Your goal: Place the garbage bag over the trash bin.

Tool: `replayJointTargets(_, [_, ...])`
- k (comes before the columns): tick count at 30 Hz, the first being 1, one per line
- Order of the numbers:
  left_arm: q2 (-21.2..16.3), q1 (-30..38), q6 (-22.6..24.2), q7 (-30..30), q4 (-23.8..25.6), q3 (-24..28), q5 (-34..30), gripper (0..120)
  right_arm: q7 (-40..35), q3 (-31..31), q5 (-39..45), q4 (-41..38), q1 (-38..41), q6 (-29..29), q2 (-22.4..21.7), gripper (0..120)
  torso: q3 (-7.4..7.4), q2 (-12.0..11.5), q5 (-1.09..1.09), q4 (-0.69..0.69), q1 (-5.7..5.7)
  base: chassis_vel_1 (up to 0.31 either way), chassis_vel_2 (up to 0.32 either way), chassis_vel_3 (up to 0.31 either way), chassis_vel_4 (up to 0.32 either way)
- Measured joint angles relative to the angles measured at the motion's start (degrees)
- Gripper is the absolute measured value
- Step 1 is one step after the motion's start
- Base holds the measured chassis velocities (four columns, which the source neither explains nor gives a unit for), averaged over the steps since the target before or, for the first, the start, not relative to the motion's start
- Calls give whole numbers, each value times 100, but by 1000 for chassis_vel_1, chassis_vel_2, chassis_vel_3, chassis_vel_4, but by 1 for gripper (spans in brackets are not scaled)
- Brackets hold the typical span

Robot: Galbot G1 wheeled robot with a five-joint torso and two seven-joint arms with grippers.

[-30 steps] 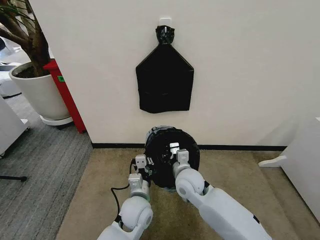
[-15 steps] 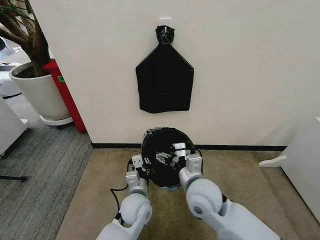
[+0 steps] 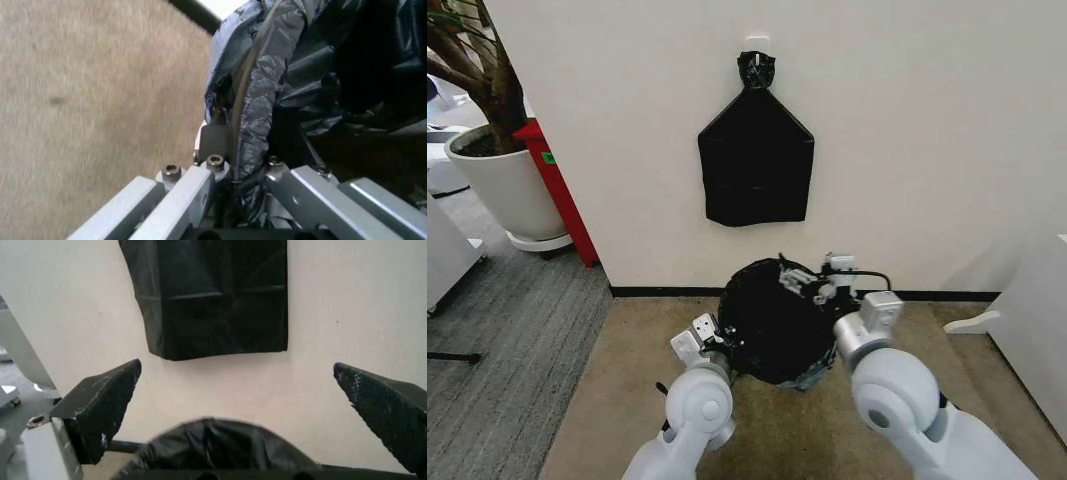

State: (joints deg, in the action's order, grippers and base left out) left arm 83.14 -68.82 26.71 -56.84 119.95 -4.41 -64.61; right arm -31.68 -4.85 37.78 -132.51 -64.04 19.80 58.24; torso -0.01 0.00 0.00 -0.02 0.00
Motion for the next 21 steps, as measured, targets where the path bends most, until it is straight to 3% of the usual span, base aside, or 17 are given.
replayJointTargets(12, [21, -22, 143, -561, -396, -25, 213, 0, 167, 157, -136, 8, -132, -223, 218, 100, 1, 0, 0, 2, 0, 0, 0, 0, 0])
replayJointTargets(21, [268, 17, -47, -396, -884, 16, 398, 0, 291, 347, -123, -79, -163, -322, 250, 100, 1, 0, -1, 2, 0, 0, 0, 0, 0])
